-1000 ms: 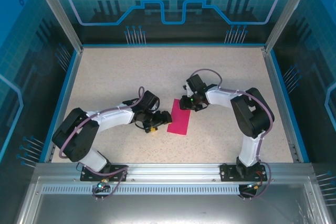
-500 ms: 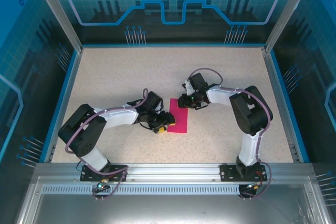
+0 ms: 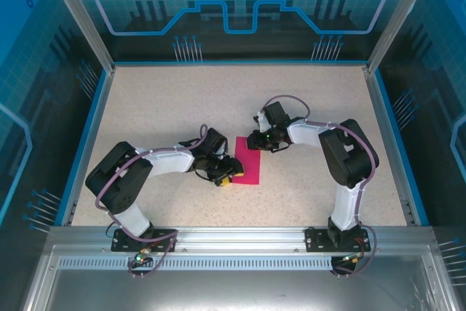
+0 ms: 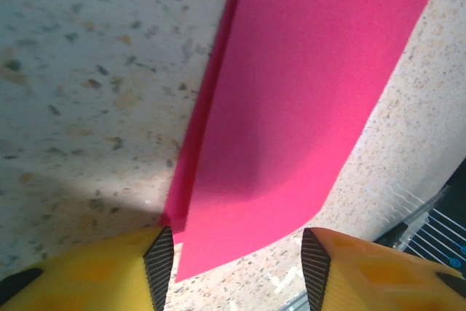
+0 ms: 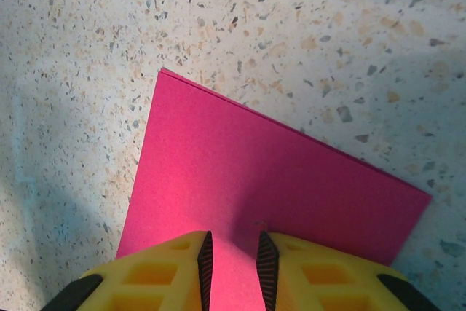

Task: Fold a paper plane with a square sheet of paper (pick it up from the middle)
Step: Fold the triangle a second time at the center of the table.

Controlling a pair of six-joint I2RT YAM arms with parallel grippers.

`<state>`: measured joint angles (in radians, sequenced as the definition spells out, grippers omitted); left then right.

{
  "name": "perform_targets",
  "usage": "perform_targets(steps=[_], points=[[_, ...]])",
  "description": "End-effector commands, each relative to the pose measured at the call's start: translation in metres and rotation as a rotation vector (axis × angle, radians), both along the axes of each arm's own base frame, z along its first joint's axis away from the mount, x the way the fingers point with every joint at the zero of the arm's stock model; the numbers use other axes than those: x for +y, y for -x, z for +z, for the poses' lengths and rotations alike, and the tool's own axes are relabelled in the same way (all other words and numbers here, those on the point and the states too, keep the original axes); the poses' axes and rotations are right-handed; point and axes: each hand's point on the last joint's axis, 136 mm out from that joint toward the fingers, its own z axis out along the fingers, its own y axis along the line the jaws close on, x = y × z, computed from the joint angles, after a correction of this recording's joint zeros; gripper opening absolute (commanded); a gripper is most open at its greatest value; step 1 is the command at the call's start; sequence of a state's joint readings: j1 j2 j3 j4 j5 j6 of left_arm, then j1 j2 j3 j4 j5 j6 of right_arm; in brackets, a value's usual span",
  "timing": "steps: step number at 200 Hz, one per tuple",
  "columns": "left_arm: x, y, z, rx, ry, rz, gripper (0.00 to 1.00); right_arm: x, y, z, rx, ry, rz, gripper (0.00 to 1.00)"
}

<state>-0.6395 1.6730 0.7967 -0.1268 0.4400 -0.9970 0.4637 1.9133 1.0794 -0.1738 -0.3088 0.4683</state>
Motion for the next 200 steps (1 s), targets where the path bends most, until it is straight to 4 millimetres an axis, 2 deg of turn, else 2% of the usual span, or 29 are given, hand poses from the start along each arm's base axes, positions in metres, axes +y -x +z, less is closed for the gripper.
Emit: perform_targets(steps=[1, 28, 62, 96, 127, 139, 159, 174, 178, 200], points=[[-0.018, -0.002, 0.016, -0.005, 0.081, -0.027, 0.50, -0.021, 0.017, -0.027, 0.095, 0.068, -0.035, 0.28], [-0.022, -0.005, 0.027, -0.040, 0.123, -0.035, 0.46, -0.022, 0.018, -0.025, 0.096, 0.064, -0.039, 0.28], [-0.023, -0.008, 0.031, -0.078, 0.139, -0.037, 0.45, -0.018, 0.018, -0.015, 0.085, 0.036, -0.031, 0.27], [-0.021, -0.009, 0.033, -0.123, 0.151, -0.043, 0.45, -0.007, 0.021, 0.019, 0.042, -0.058, 0.001, 0.27], [-0.021, -0.009, 0.031, -0.154, 0.160, -0.052, 0.45, 0.005, 0.037, 0.045, 0.044, -0.165, 0.042, 0.22], [-0.021, -0.009, 0.031, -0.170, 0.160, -0.064, 0.45, 0.006, 0.046, 0.045, 0.064, -0.177, 0.048, 0.20], [-0.022, -0.011, 0.032, -0.191, 0.160, -0.078, 0.45, 0.003, 0.061, 0.034, 0.107, -0.147, 0.033, 0.17], [-0.022, -0.011, 0.030, -0.195, 0.157, -0.086, 0.45, 0.001, 0.066, 0.032, 0.109, -0.142, 0.016, 0.16], [-0.022, -0.011, 0.030, -0.195, 0.156, -0.086, 0.45, -0.003, 0.074, 0.025, 0.129, -0.132, 0.011, 0.16], [-0.021, -0.010, 0.027, -0.191, 0.146, -0.090, 0.45, -0.002, 0.084, 0.023, 0.146, -0.154, 0.008, 0.16]])
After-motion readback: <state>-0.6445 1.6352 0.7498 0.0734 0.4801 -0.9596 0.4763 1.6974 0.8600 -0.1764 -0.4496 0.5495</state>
